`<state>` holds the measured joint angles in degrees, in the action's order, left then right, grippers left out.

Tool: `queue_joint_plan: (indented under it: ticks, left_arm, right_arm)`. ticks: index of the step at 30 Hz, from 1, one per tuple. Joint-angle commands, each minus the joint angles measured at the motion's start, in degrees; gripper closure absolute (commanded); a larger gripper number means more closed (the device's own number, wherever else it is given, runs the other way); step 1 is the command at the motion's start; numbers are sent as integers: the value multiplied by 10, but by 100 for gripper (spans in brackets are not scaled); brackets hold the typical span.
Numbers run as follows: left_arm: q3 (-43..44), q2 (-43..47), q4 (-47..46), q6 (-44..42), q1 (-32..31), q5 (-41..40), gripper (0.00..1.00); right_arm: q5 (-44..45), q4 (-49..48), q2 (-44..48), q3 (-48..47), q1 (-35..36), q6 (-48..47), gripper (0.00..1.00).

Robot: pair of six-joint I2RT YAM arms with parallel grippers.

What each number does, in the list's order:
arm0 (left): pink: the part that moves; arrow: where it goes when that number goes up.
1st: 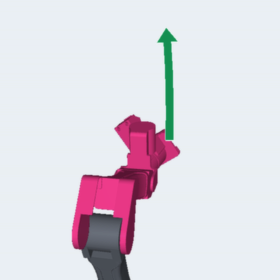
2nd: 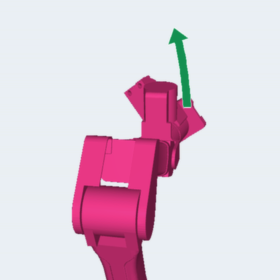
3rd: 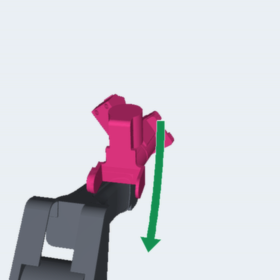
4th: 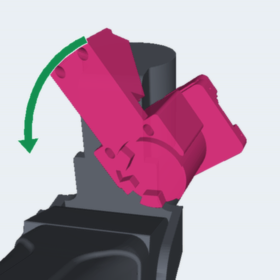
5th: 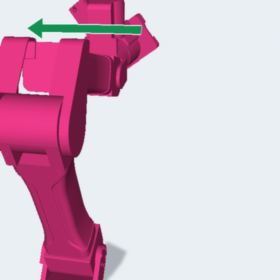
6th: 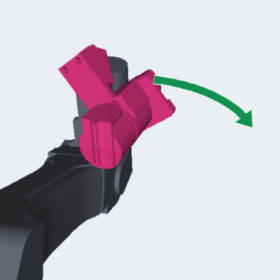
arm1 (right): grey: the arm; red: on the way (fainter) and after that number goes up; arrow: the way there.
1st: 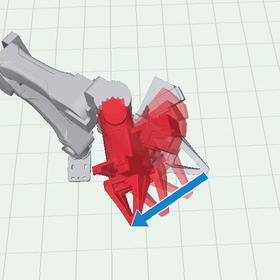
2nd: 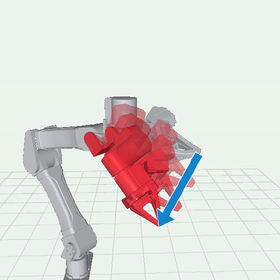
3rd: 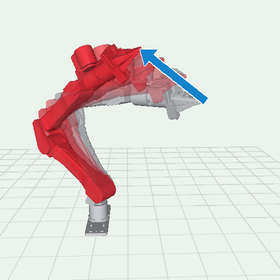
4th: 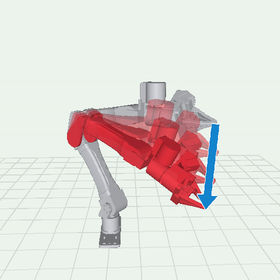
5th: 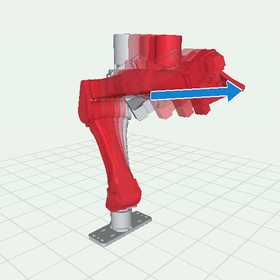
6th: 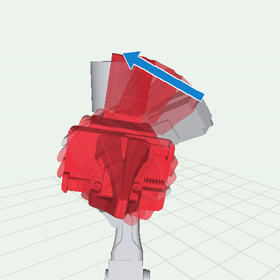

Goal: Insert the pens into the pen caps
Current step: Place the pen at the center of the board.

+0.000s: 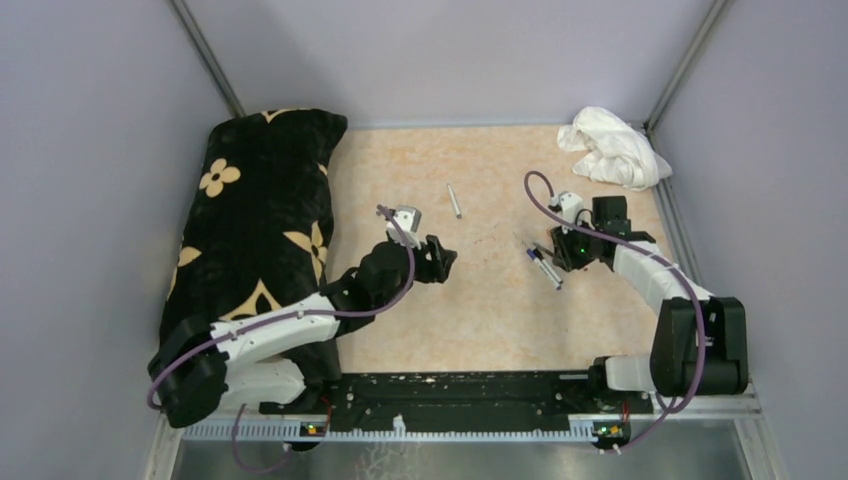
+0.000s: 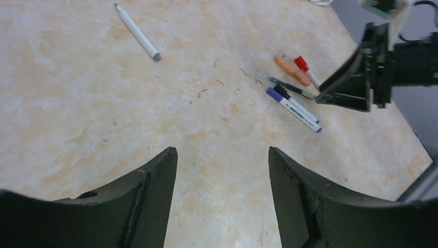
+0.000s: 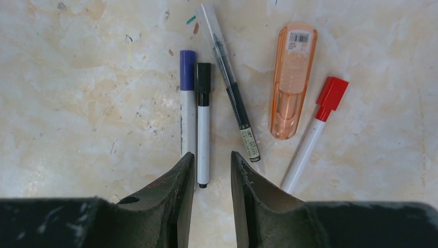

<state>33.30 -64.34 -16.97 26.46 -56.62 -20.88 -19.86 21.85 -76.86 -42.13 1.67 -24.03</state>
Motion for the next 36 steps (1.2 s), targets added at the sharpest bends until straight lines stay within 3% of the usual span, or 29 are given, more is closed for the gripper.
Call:
queue_joint_plan:
  ticks: [1,11,20,32,36]
  left_arm:
    - [53,-68,13,-9,66,86,30]
    - [328,-349,238,28,120,31,28]
    - [575,-566,379,30,142,-14,35]
    - [712,-684,423,29,156,-58,42]
    - [739,-707,427,23,157,-57,50]
  right_arm:
    - [-26,14,33,-32,-10,-17,68]
    - [-39,11,67,-30,-14,-18,67]
    - [-45,9,80,-28,-14,-18,66]
    - [-54,6,90,-26,-14,-19,66]
    - [-55,6,93,-25,-14,-19,66]
